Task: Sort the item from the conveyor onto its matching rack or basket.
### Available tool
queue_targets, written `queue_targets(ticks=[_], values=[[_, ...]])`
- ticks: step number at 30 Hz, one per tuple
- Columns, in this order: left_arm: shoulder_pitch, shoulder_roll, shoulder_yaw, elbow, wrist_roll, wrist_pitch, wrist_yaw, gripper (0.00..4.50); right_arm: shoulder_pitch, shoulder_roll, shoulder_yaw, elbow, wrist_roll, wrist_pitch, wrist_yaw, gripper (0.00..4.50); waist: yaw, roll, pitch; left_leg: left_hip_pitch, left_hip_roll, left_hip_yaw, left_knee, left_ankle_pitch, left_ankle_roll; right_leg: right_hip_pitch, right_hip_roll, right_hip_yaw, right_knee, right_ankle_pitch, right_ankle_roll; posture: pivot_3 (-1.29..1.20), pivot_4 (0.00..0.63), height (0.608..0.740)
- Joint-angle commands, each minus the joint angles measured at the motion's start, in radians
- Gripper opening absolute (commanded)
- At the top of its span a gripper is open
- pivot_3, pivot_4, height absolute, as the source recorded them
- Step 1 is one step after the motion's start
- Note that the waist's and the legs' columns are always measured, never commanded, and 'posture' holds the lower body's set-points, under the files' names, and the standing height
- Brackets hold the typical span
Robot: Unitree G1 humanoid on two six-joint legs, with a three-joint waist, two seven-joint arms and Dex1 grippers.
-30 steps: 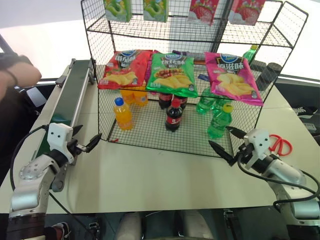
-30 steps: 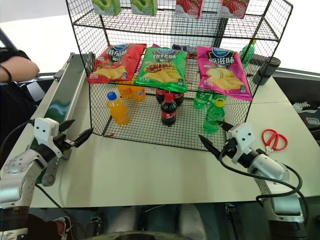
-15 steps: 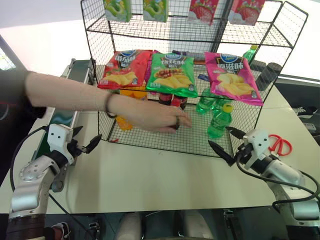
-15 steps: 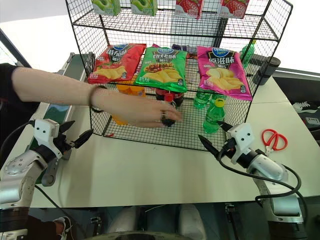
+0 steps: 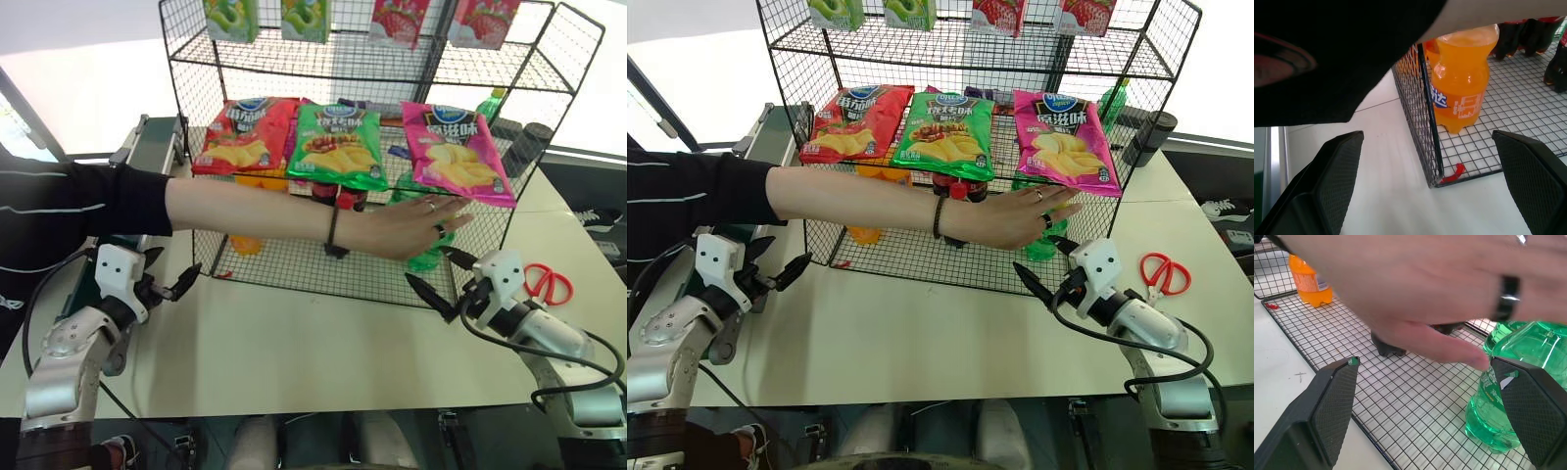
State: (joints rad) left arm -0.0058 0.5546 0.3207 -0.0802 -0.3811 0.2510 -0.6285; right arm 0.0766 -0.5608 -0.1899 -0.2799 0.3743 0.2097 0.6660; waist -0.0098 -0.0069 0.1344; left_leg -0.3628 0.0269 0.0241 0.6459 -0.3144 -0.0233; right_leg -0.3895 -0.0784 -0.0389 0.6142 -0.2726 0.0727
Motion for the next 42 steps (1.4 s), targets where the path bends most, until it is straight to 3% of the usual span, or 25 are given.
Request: queue_targets(ticks=[1,42], values=[[-0.017,-0.001,-0.007,-0.006,0.006,-0.015,0.003,4.5,-0.007,-0.006,-0.022,-0.032,0.002,-0.011,-0.005,4.46,0.0,0.0,0.0,0.0,0.0,0.0,0.0,0.0,0.0,0.0,0.0,0.0,0.0,0.0,0.0,0.0,0.15,0.74],[-0.049,0.02,-0.043,-0.051,-0.041,0.042,-0.064,4.5,-0.047,0.004,0.014,-0.04,-0.003,0.002,-0.017,4.46,0.0,0.0,0.0,0.0,-0.001,0.001,0.001,0.0,0.0,0.0,0.001,0.0,0.0,0.002,0.003,0.0,0.15,0.74]])
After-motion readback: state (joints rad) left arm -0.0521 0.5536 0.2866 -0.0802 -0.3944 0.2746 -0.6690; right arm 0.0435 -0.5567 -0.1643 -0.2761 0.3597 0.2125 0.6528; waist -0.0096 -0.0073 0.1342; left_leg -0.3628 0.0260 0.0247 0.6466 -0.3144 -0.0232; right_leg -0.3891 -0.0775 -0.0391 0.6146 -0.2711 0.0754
